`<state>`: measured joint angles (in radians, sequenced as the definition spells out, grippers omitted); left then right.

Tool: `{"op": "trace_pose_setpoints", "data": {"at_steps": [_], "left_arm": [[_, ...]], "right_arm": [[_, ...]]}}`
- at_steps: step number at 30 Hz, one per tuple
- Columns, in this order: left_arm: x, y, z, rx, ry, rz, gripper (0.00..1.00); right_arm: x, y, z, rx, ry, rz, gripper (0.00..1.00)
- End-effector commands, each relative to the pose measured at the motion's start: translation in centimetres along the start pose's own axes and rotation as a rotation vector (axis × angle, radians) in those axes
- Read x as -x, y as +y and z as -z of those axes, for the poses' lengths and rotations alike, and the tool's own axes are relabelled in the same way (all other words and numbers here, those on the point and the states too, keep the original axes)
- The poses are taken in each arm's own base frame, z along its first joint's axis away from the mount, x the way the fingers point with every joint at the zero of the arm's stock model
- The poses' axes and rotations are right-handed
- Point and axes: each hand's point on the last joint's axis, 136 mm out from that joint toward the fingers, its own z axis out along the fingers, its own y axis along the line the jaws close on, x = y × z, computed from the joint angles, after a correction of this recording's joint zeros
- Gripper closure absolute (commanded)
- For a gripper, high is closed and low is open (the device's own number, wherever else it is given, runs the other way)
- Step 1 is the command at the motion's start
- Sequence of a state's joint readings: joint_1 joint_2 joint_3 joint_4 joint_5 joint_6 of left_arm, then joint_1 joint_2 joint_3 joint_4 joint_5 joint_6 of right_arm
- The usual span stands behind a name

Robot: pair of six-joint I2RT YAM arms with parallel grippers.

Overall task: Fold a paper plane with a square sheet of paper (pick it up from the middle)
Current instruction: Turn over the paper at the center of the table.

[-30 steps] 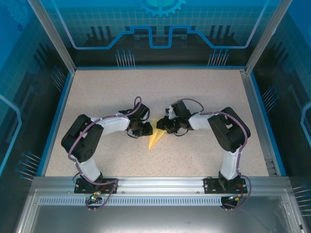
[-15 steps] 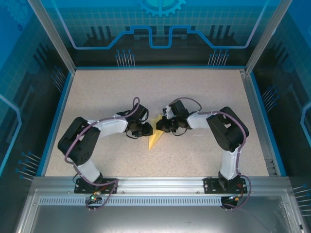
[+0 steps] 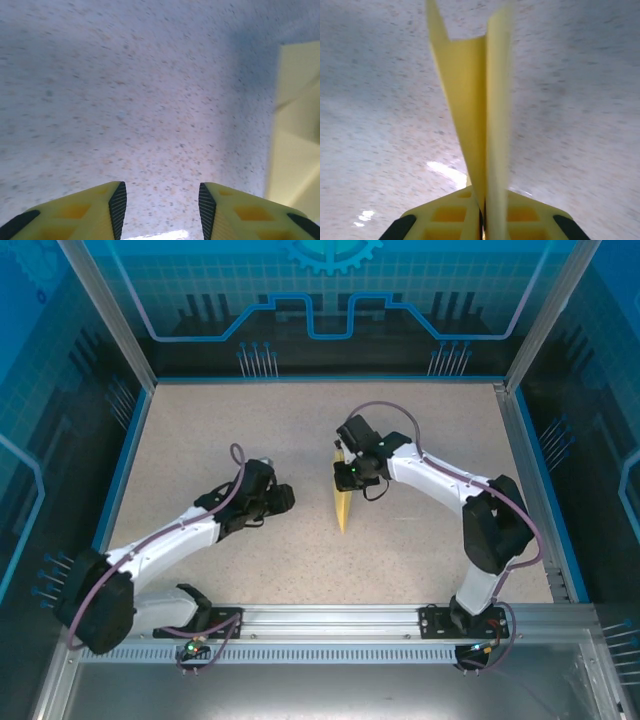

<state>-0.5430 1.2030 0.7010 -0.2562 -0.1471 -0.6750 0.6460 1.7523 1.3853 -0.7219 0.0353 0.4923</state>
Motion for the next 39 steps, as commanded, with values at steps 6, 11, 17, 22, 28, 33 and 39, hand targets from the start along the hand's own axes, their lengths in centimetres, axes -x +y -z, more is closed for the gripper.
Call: {"op": "trace_pose_setpoints", "data": {"at_steps": [6,11,17,22,28,33,39], "left_arm": [[0.9,5.2,2.3,0.162,-0.171,0.108,0.44],[1.1,6.7,3.3,0.214,-0.213,0.134,0.41],[1.0,7.3,4.0,0.226,-0.220,0.138,0.39],[0.9,8.1,4.2,0.252,-0.222,0.144,0.38],[0.6,8.2,3.9,0.255,-0.201,0.163,0.37],[0.4,7.8,3.7,0.243,-0.175,0.169,0.37],[0.4,7.4,3.8,0.236,-0.153,0.174,0.35]], "right_arm": [[-3.8,-6.5,3.9,-0.617,0.204,0.187,0.89],[-4.0,-4.8,0.9,-0.674,0.251,0.192,0.89],[-4.8,-2.2,-4.1,-0.708,0.307,0.192,0.88],[-5.6,0.2,-6.2,-0.660,0.329,0.182,0.82],[-7.7,2.8,-8.6,-0.495,0.402,0.174,0.63],[-6.9,5.2,-7.1,-0.346,0.347,0.161,0.40],[-5.2,6.4,-3.7,-0.199,0.210,0.174,0.13]]}}
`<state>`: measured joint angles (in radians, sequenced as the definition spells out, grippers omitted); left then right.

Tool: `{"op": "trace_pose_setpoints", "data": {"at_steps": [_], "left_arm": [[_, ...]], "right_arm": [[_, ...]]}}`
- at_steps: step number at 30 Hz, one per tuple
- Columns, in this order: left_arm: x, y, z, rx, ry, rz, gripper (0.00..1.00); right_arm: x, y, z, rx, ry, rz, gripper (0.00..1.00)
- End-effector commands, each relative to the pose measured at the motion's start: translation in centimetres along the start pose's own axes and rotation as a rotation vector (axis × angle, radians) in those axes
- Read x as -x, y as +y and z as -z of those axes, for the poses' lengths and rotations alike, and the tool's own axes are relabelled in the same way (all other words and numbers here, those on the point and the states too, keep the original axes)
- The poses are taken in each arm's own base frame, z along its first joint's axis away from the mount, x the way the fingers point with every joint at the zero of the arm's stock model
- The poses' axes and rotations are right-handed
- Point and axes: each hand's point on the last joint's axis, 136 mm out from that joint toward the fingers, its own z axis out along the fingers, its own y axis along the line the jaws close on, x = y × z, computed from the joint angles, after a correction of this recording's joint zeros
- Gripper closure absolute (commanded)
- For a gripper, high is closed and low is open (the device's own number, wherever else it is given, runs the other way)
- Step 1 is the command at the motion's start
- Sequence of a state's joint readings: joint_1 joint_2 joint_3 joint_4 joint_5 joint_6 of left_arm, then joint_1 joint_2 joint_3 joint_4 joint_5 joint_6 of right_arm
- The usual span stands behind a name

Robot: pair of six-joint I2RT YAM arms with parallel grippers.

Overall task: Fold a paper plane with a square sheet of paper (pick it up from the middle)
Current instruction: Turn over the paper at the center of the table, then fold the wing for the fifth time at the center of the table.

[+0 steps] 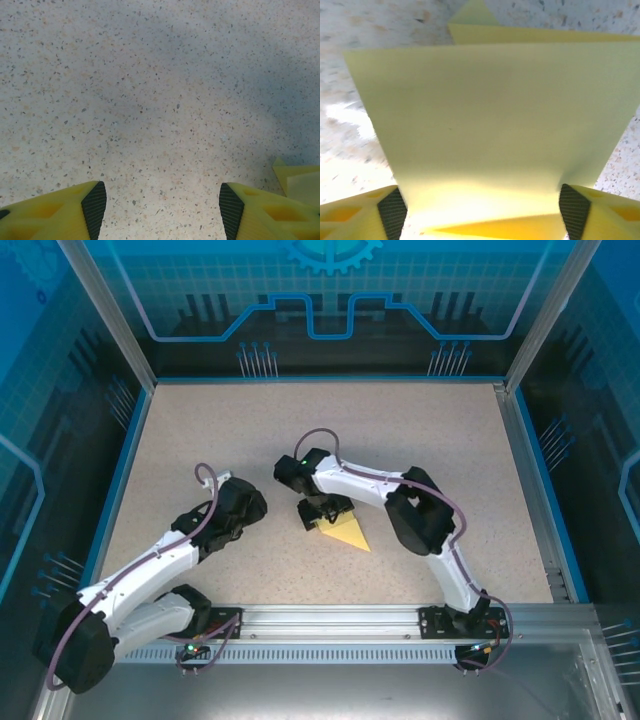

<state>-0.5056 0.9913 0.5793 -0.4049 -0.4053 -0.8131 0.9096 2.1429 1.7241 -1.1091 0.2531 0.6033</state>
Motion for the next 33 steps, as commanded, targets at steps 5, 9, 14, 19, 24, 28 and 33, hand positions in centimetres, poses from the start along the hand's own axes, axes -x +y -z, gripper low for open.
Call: {"op": "trace_pose_setpoints", "data": {"at_steps": [5,9,14,19,24,28,33], "left_arm": [[0.4,-0.4,0.7,-0.007,0.023,0.027,0.33],[0.3,-1.6,0.6,-0.057,0.044,0.030,0.33],[-0.3,-3.5,0.1,-0.124,0.099,0.009,0.31],[-1.7,-4.9,-0.5,-0.191,0.168,-0.021,0.29],[-2.6,-4.1,-0.6,-0.179,0.194,-0.010,0.29],[-3.3,-4.0,-0.6,-0.180,0.228,-0.019,0.28],[-3.0,-4.8,-0.5,-0.201,0.242,-0.029,0.29]], "right_arm": [[0.9,-0.8,4.7,0.254,-0.198,-0.076,0.06],[1.2,-2.2,5.0,0.383,-0.241,-0.131,0.07],[1.3,-3.5,5.1,0.509,-0.332,-0.196,0.10],[2.0,-4.7,5.4,0.573,-0.441,-0.266,0.13],[2.8,-5.0,7.0,0.578,-0.639,-0.261,0.13],[1.6,-5.9,6.1,0.529,-0.703,-0.266,0.11],[0.3,-6.2,4.6,0.549,-0.627,-0.277,0.12]]}}
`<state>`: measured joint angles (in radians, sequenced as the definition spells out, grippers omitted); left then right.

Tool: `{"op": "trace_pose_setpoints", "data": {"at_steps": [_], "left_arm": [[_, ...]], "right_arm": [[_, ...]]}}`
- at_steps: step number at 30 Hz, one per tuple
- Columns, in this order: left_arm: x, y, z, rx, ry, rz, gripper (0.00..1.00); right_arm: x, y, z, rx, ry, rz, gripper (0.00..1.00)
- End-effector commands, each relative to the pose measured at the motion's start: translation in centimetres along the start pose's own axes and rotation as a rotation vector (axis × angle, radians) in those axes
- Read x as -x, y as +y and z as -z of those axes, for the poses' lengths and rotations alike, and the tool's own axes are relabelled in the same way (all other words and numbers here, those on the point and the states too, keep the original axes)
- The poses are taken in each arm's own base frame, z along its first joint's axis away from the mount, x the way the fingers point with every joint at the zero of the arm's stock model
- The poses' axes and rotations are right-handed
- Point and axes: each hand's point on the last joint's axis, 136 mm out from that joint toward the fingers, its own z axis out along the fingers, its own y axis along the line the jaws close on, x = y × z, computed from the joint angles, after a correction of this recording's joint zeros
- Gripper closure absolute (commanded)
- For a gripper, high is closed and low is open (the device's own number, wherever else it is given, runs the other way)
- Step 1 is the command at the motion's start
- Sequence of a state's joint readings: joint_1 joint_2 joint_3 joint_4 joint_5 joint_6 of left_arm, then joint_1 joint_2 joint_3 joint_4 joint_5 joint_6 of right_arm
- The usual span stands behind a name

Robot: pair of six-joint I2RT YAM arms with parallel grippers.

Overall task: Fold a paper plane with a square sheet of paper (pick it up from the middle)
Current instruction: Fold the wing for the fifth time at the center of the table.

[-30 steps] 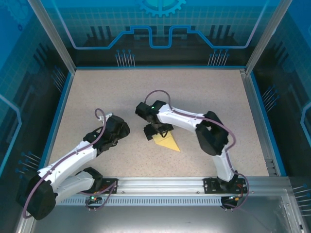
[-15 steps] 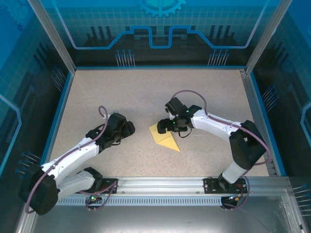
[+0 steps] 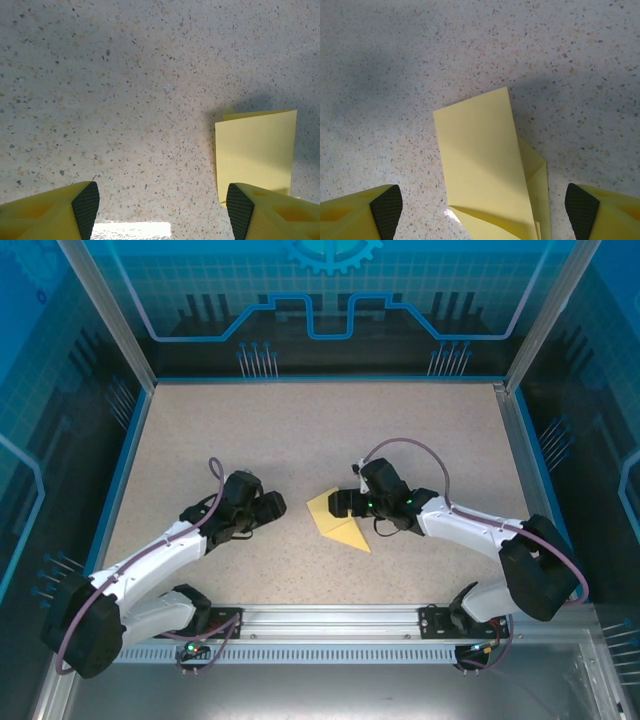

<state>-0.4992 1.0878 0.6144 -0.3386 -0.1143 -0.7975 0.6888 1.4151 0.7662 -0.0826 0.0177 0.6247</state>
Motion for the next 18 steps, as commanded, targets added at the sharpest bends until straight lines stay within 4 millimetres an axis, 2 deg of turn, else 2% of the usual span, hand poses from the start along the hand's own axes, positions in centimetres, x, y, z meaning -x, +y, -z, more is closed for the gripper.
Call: {"op": "trace_pose_setpoints", "data": {"at_steps": [1,5,11,18], "left_arm": [[0.4,-0.6,0.2,-0.018,0.014,-0.020,0.28],[1.0,-0.7,0.4,-0.006,0.002,-0.016,0.28],[1.3,-0.6,0.5,0.032,0.026,0.001,0.27],[1.0,-1.8,0.4,-0.008,0.079,0.032,0.26]], "right_arm": [[0.6,0.0,0.3,0.021,-0.027,-0.013,0.12],[0.3,0.3,-0.1,0.082,-0.012,0.001,0.11],[-0.3,1.9,-0.3,0.173,0.037,0.034,0.12],[-2.0,0.9,0.9,0.202,0.089,0.029,0.15]]}}
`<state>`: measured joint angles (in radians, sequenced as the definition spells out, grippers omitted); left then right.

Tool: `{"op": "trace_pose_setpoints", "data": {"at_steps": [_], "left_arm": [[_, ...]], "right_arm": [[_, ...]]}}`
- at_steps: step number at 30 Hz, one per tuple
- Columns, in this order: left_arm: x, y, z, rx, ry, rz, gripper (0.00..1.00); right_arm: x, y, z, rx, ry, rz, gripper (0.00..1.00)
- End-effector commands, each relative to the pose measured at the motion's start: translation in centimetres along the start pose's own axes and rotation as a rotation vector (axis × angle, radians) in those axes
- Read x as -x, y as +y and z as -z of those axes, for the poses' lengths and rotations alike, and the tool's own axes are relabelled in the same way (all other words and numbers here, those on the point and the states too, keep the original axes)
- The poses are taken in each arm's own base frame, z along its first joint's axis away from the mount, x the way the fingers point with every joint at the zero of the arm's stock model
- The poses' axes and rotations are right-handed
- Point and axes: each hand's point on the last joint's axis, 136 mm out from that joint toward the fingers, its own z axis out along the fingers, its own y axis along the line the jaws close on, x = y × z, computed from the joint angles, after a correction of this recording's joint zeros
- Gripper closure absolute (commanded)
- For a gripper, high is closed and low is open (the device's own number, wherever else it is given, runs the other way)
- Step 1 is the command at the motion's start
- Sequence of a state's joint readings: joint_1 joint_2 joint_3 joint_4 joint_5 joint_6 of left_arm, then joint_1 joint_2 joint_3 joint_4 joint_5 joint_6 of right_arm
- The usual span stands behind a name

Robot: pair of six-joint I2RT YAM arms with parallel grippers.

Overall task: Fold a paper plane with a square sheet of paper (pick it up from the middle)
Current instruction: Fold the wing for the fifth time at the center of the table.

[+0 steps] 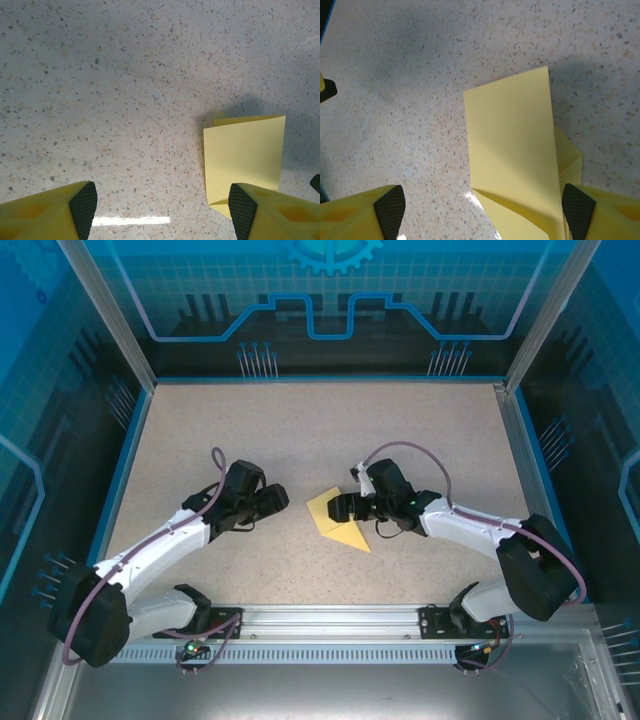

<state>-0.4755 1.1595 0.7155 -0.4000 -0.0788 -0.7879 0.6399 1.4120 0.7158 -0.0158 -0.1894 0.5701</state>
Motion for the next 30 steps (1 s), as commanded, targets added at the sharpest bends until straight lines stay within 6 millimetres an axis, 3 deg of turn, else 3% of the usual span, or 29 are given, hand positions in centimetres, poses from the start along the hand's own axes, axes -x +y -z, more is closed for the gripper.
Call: {"op": "trace_pose_setpoints", "data": {"at_steps": [1,10,14,17,21,23,25,26,28,30], "left_arm": [[-0.3,-0.4,0.4,-0.007,0.046,0.041,0.26],[0.1,-1.7,1.1,-0.101,0.016,0.031,0.25],[0.2,-2.7,0.4,-0.134,0.025,-0.001,0.25],[-0.4,-3.4,-0.5,-0.169,0.065,-0.014,0.25],[-0.9,-3.6,-1.4,-0.176,0.100,-0.025,0.26],[-1.0,-3.5,-1.5,-0.176,0.102,-0.024,0.26],[-1.1,-3.4,-1.6,-0.175,0.107,-0.024,0.26],[-1.2,-3.4,-1.7,-0.174,0.112,-0.025,0.26],[-1.4,-3.5,-1.9,-0.177,0.126,-0.025,0.27],[-1.6,-3.6,-2.1,-0.181,0.135,-0.020,0.27]], "right_arm": [[-0.8,-0.1,1.2,0.051,0.037,0.005,0.17],[-1.3,-0.8,5.1,0.118,0.063,0.059,0.17],[-1.3,-1.0,5.1,0.142,0.095,0.049,0.22],[-1.3,0.2,5.2,0.220,0.113,0.034,0.35],[-1.6,2.0,5.3,0.284,0.136,0.043,0.62],[-2.2,2.5,5.0,0.291,0.151,0.063,0.65],[-3.1,1.6,4.1,0.235,0.197,0.058,0.70],[-3.4,1.0,3.6,0.216,0.216,0.042,0.66],[-3.5,-0.1,2.9,0.160,0.228,0.028,0.45],[-3.1,-1.6,2.4,0.068,0.203,0.035,0.35]]}}
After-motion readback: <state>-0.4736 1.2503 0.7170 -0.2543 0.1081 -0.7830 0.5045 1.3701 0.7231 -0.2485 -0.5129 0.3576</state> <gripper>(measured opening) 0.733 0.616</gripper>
